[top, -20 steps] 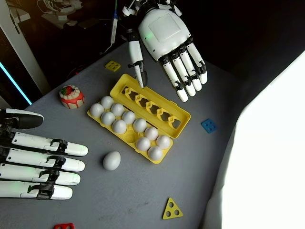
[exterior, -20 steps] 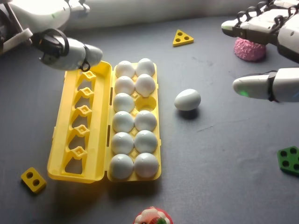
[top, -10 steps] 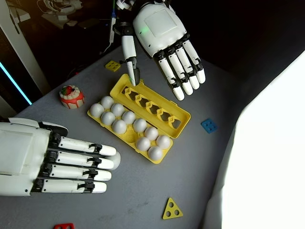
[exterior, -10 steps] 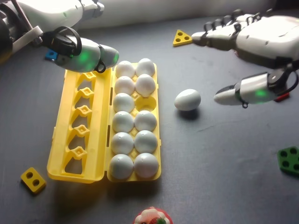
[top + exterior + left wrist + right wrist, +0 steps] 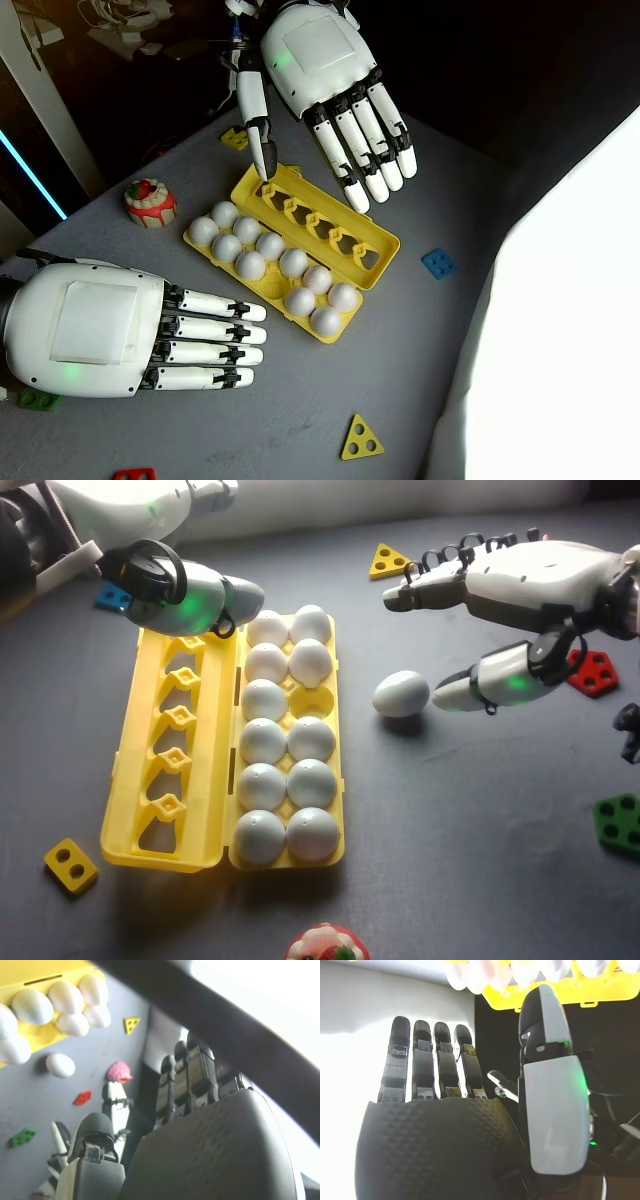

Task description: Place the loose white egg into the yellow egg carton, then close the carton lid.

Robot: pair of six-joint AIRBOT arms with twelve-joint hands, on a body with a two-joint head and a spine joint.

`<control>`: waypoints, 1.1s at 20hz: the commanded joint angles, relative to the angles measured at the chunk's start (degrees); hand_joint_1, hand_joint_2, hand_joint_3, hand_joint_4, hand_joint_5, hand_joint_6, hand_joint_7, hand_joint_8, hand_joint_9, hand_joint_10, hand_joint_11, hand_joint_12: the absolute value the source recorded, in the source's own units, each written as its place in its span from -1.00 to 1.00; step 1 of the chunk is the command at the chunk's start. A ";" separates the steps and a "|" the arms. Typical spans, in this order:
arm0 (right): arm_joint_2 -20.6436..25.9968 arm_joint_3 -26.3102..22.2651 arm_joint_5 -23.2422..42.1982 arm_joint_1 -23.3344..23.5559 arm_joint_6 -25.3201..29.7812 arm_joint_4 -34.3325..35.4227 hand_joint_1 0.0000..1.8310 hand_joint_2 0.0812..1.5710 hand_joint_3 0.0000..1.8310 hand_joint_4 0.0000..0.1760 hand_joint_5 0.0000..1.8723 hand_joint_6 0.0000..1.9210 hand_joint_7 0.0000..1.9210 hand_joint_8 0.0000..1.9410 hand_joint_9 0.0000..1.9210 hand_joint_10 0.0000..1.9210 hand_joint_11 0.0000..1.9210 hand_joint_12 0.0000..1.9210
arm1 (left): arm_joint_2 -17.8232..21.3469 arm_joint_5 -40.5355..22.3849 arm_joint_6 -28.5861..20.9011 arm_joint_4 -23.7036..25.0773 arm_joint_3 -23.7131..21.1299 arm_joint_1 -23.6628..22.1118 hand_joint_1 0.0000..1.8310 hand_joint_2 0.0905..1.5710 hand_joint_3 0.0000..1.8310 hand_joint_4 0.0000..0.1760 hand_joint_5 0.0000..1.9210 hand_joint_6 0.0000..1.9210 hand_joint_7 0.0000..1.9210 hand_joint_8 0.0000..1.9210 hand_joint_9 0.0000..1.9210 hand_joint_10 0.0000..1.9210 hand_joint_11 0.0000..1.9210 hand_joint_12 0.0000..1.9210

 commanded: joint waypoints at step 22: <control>-11.45 9.93 9.42 -5.26 -7.63 9.12 0.02 0.35 -1.00 -1.00 -0.68 -0.99 -0.82 -1.00 -0.82 -1.00 -1.00 -0.53 | -0.12 0.11 0.17 -3.54 2.54 -1.87 -1.00 0.58 -1.00 -1.00 -0.84 -1.00 -0.79 -1.00 -0.80 -1.00 -1.00 -0.52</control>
